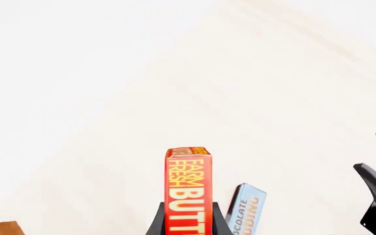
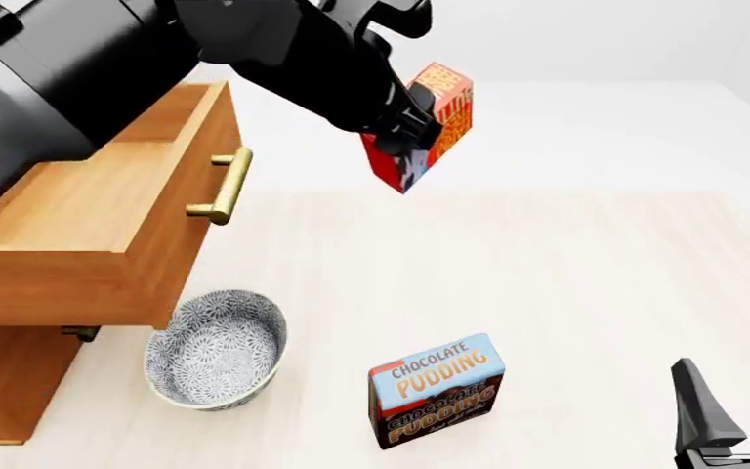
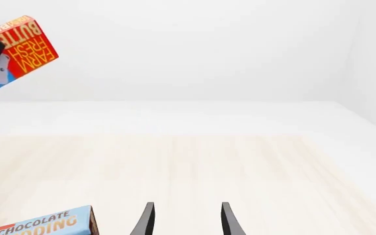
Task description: Put the butter at the back in the top drawer of the cabinet and close it.
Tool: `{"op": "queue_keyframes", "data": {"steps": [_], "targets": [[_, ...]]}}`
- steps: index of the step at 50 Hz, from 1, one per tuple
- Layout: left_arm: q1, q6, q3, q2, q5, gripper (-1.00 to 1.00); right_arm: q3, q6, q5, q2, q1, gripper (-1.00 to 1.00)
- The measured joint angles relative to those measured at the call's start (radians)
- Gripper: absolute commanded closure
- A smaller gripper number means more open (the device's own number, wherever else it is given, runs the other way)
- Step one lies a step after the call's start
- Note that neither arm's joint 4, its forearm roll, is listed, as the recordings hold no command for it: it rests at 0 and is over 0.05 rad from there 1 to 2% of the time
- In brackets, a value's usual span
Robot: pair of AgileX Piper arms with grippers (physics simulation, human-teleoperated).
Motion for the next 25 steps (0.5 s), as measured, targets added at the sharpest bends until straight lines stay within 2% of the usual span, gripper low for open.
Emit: {"op": "queue_keyframes", "data": {"steps": [25], "targets": [[0.091, 0.001, -0.026, -0.117, 0.118, 1.00, 0.000, 0.000, 0.000, 0.000, 0.000, -1.00]]}}
